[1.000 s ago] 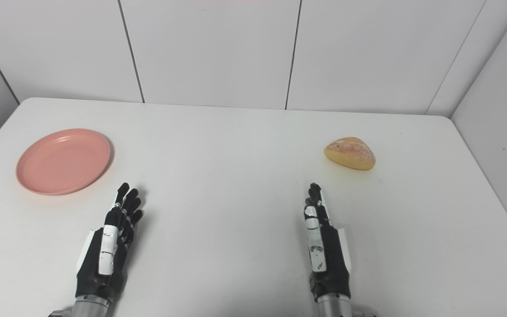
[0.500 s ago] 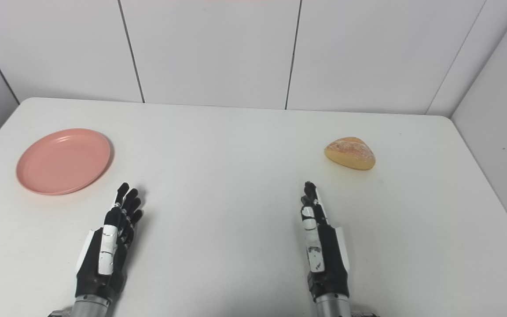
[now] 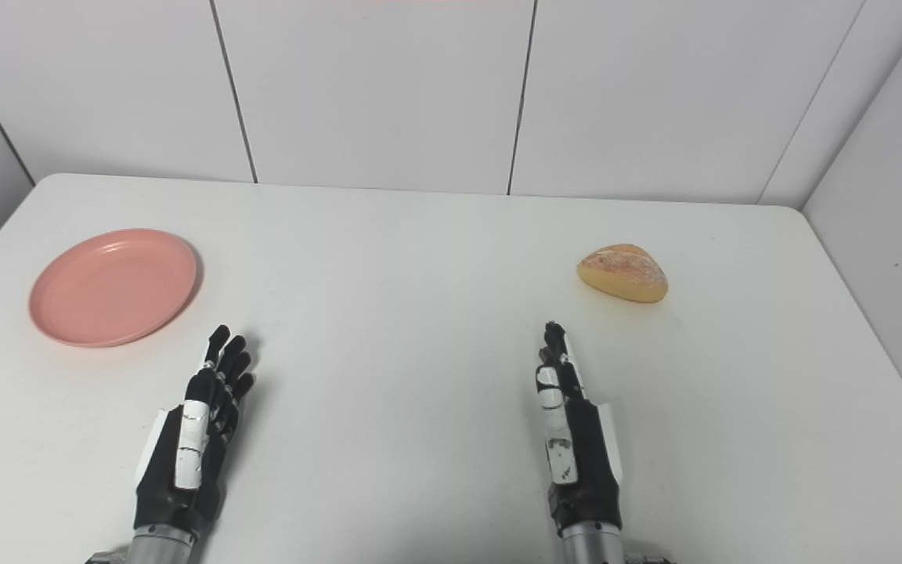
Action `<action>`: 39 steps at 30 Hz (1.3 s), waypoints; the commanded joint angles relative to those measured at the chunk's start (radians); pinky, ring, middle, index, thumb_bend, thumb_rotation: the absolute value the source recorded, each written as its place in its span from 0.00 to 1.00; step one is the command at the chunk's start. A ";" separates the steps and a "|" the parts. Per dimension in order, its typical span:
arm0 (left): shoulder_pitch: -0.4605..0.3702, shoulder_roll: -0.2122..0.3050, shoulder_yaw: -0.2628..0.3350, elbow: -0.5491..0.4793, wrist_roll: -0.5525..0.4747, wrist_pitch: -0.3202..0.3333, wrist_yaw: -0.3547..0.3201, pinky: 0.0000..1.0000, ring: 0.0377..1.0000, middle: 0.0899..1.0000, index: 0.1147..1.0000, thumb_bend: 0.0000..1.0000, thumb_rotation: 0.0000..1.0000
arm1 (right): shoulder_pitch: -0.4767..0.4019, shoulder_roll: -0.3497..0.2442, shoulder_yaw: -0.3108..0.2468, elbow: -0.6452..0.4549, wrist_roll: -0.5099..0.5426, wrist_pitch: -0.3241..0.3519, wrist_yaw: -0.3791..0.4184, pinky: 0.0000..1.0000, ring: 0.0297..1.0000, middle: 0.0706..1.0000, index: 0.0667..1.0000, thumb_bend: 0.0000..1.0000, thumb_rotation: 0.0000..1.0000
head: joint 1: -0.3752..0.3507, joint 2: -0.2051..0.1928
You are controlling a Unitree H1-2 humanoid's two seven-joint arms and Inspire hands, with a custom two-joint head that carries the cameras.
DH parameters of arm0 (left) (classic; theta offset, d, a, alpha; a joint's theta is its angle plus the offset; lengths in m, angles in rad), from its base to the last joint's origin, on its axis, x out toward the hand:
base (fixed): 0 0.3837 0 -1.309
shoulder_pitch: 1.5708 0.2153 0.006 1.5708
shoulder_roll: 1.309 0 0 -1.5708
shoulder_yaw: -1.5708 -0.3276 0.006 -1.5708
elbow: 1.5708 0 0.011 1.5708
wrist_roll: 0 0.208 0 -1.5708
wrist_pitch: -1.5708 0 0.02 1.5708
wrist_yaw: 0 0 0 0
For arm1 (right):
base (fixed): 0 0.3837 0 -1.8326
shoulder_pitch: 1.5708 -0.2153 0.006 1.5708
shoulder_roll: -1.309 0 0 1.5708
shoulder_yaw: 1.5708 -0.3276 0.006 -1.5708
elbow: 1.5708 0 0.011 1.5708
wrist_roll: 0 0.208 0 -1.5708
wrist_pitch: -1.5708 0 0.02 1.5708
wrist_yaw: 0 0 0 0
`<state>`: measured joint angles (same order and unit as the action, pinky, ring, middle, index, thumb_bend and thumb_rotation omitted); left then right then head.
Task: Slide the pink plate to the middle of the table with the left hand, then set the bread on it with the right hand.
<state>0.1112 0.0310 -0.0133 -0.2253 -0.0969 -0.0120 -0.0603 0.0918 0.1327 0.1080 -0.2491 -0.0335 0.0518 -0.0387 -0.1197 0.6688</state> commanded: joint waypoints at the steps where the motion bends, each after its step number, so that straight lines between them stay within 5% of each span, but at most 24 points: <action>1: -0.017 0.008 0.000 -0.025 -0.004 -0.011 -0.010 1.00 1.00 1.00 1.00 0.75 0.99 | -0.011 0.011 -0.004 -0.037 0.013 0.027 -0.002 1.00 0.99 0.99 0.97 0.74 1.00 | 0.001 -0.001; 13: -0.017 0.004 -0.002 -0.017 0.002 -0.021 -0.008 1.00 1.00 1.00 1.00 0.76 0.98 | -0.012 0.006 -0.002 -0.043 0.008 0.046 0.001 1.00 1.00 0.99 0.97 0.74 1.00 | 0.008 -0.012; 23: -0.025 -0.050 -0.040 0.078 0.079 -0.118 0.028 1.00 1.00 1.00 1.00 0.75 0.98 | -0.006 -0.047 -0.045 0.033 0.079 -0.023 0.036 1.00 0.99 0.99 0.97 0.75 1.00 | 0.149 -0.126; 39: -0.040 -0.102 -0.076 0.202 0.148 -0.221 0.080 1.00 1.00 1.00 1.00 0.72 1.00 | -0.016 -0.101 -0.083 0.156 0.146 -0.123 0.080 1.00 1.00 1.00 0.99 0.72 1.00 | 0.252 -0.258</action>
<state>0.0944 -0.0203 -0.0664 -0.0851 0.0442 -0.2297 0.0145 0.0824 0.0424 0.0354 -0.1158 0.1069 -0.0539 0.0336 0.1227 0.4234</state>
